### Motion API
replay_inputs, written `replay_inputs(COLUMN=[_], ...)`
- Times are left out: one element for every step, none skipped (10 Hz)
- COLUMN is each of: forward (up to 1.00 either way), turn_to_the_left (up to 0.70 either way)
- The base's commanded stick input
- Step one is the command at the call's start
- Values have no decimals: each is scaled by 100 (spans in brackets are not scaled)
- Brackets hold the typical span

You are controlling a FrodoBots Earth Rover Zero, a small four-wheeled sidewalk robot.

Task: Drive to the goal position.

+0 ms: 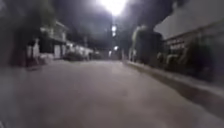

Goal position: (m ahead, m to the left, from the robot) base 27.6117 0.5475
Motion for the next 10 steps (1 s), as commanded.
replay_inputs(forward=[70,70,70,70,70,70,70,70,70,70], turn_to_the_left=[0,0,0,0,0,0,0,0,-7,-28])
